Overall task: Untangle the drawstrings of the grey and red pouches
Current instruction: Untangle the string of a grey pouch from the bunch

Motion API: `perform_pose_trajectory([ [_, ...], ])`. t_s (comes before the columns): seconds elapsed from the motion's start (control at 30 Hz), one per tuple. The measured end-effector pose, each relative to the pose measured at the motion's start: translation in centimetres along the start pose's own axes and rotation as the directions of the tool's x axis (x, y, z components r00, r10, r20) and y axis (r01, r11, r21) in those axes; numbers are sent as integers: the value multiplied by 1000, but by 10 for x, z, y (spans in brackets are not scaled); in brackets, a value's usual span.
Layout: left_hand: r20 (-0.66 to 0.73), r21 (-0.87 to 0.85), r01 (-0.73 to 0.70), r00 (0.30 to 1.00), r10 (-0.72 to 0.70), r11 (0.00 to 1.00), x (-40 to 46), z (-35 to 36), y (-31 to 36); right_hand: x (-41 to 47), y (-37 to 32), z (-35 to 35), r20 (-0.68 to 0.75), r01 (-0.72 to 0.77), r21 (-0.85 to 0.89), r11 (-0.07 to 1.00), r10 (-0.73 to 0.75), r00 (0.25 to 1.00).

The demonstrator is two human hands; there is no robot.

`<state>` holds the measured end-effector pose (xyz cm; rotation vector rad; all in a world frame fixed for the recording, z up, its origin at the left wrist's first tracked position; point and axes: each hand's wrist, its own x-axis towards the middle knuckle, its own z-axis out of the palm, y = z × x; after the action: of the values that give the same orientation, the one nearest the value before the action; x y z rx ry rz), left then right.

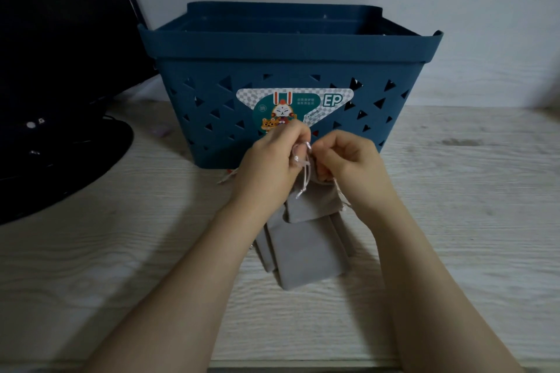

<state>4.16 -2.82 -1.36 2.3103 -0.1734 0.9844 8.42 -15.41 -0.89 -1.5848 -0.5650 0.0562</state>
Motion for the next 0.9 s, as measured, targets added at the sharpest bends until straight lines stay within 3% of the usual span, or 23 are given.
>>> perform_pose_trajectory([
  [0.17,-100,-132,-67,994,54,989,3,-3,0,-2,-4,-1,43,-79,169,982,73,996],
  [0.3,-132,-113,-40,991,25,993,3,-1,-4,-3,-3,-1,70,-104,221,970,90,993],
  [0.6,-102,-125,-8,995,-5,992,3,-1,-7,-2,-2,-1,92,-129,236,963,110,990],
  [0.8,6,-328,129,991,-135,936,4,-6,-4,0,-4,-3,75,-96,270,958,79,994],
  [0.9,15,-352,146,989,-150,925,4,-4,-1,1,-4,-7,64,-107,319,942,91,994],
])
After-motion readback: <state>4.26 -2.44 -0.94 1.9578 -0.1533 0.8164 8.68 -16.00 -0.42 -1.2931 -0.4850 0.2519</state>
